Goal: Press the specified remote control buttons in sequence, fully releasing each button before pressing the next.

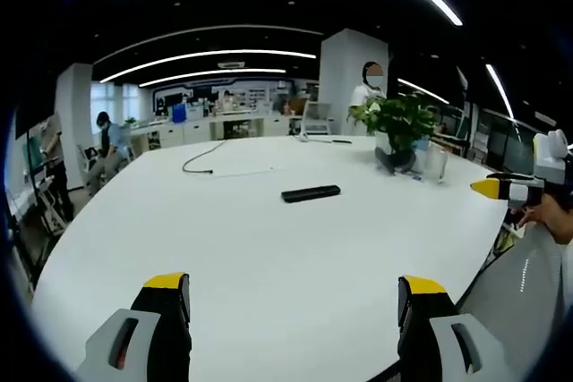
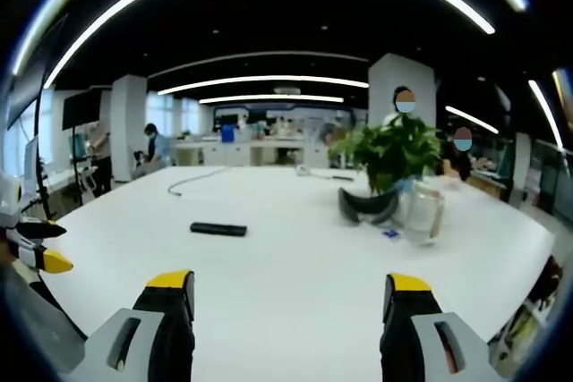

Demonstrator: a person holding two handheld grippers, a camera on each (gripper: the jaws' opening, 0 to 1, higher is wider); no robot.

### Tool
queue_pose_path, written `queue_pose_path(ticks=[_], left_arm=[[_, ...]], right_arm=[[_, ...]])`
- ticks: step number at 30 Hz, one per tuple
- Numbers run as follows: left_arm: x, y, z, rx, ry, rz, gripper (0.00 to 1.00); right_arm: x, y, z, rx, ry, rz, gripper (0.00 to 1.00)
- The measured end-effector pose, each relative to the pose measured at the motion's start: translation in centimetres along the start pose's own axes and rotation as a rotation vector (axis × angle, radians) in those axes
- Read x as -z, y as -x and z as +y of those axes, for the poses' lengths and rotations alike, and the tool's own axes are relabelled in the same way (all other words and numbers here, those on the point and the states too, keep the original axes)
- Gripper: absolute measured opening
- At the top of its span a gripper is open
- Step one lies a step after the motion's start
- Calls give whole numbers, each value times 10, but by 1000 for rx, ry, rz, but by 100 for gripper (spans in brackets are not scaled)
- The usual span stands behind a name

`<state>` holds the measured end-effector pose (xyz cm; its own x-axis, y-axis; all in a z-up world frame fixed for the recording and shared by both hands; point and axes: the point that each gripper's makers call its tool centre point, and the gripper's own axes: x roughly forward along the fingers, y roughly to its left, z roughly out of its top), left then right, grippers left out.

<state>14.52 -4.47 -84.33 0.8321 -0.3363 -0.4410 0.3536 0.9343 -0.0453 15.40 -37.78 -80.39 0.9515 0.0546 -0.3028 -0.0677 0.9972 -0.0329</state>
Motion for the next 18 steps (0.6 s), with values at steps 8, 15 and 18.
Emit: queue_pose_path(ticks=[8,15,18], left_arm=[[-2,0,-8,33,-28,2,100],[-12,1,-11,40,-91,-15,91],[-16,-4,-13,65,-93,-17,94]], right_arm=[[0,1,-1,5,-10,-1,84],[-7,5,-5,8,-54,-33,69],[-6,6,-6,9,-65,-30,64]])
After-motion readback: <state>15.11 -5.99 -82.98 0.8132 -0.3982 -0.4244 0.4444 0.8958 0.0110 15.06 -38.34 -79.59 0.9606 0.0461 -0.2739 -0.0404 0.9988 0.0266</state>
